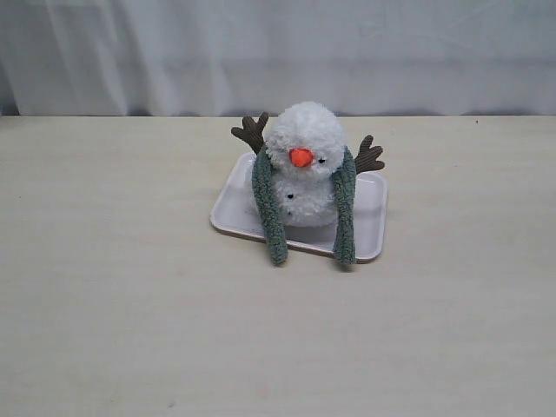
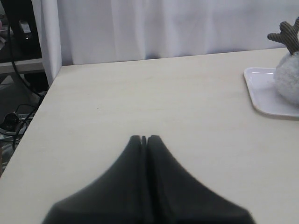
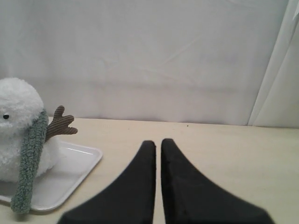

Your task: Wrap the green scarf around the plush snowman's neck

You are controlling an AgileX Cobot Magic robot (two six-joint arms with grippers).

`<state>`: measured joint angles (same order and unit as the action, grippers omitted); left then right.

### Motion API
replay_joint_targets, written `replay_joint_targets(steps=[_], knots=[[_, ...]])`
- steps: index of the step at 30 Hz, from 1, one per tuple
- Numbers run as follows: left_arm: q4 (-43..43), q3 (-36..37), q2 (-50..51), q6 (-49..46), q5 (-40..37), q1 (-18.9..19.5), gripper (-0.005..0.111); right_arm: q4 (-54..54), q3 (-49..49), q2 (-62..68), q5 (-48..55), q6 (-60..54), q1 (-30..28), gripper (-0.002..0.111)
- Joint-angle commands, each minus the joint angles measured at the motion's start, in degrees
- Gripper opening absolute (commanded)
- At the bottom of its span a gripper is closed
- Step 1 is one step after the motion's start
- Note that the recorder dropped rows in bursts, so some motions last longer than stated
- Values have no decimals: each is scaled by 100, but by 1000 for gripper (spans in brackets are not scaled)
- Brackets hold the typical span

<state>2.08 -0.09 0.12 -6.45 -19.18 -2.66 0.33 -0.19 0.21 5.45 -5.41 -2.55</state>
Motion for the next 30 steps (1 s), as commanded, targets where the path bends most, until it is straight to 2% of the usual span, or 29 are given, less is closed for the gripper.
replay_joint_targets(steps=[1,7,13,30], knots=[[15,9,-12,14,65,6,0,181,19,-21,80,-225,-3,4],[15,9,-12,14,65,6,0,-351,19,-21,527,541,-3,4],[15,9,-12,14,65,6,0,-387,19,-21,1323,610,-3,4],[15,9,-12,14,55,6,0,-387,19,-21,1438,621,-3,4]])
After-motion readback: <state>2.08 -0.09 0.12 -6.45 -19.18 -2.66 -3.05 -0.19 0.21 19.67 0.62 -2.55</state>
